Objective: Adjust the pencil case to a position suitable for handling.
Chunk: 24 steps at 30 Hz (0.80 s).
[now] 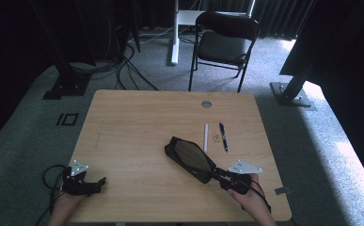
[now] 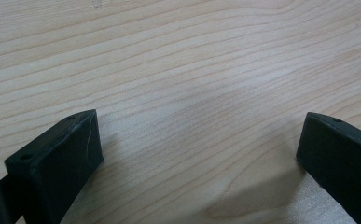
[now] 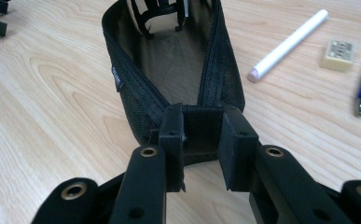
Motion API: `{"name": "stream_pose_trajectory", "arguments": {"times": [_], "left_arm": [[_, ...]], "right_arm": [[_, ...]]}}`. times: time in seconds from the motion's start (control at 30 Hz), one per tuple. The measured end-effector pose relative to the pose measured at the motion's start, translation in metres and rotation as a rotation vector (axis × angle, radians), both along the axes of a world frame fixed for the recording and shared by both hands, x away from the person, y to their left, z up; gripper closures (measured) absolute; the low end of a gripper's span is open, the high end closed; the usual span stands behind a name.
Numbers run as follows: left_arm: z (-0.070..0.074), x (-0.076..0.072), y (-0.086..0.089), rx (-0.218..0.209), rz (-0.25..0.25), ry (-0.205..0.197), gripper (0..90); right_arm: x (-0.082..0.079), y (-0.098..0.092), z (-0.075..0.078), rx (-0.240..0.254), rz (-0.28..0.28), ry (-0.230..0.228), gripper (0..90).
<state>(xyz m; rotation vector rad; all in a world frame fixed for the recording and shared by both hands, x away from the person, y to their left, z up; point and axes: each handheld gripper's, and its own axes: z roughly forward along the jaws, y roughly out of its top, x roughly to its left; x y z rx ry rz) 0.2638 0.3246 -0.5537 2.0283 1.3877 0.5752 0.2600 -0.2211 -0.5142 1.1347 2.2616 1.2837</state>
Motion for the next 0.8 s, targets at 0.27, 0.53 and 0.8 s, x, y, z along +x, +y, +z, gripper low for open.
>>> {"name": "stream_pose_trajectory", "arguments": {"times": [0.27, 0.53, 0.8], "left_arm": [[0.0, 0.0, 0.0, 0.0, 0.0, 0.0, 0.4], [0.0, 0.0, 0.0, 0.001, 0.0, 0.0, 0.4], [0.0, 0.0, 0.0, 0.0, 0.0, 0.0, 0.4]], "right_arm": [[-0.012, -0.019, 0.003, -0.011, -0.014, 0.008, 73.0], [-0.019, -0.037, 0.003, -0.005, -0.05, 0.009, 73.0], [-0.024, -0.042, 0.005, 0.016, -0.052, -0.013, 66.3]]}}
